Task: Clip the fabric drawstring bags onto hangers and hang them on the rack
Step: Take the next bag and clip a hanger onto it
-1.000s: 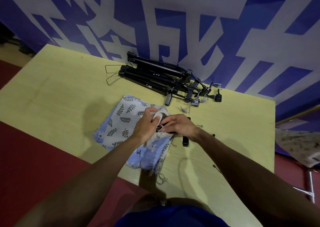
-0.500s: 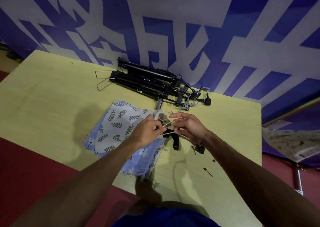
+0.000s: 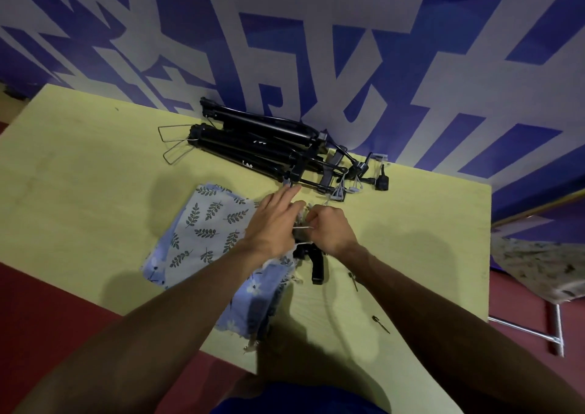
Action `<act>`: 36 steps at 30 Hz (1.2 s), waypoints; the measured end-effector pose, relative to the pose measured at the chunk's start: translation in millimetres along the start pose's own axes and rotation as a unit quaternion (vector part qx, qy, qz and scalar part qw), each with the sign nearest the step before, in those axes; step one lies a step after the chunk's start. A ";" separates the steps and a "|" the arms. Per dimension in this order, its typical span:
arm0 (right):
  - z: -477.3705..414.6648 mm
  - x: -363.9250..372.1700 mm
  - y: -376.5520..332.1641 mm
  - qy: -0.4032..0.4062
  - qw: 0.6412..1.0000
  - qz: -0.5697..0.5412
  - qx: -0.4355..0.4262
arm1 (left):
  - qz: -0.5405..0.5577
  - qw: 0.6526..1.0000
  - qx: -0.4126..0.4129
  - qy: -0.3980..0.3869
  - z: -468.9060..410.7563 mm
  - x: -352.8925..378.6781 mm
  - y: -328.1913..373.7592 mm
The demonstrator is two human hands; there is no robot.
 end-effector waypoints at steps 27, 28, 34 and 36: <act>12.5 -34.0 -47.9 -0.119 0.992 -0.034 -0.025 | 0.073 0.997 -0.022 0.023 17.5 -41.7 -34.8; 18.4 -39.0 -58.2 -0.123 0.990 -0.058 -0.028 | 0.078 0.997 -0.023 0.018 21.5 -47.9 -36.3; 44.1 -78.2 -140.3 -0.068 0.975 -0.174 -0.118 | 0.164 0.980 -0.028 0.107 45.7 -112.6 -46.1; 50.9 -93.5 -166.1 -0.052 0.971 -0.185 -0.145 | 0.199 0.968 -0.023 0.150 51.4 -139.9 -47.7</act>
Point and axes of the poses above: each hand's wrist, its own z-axis away from the middle knuckle, its own x-axis out of the palm, y = z × x, the point moved 2 cm from there along -z, towards the middle knuckle, and after that the axes turned 2 degrees about x, right-handed, at the moved point
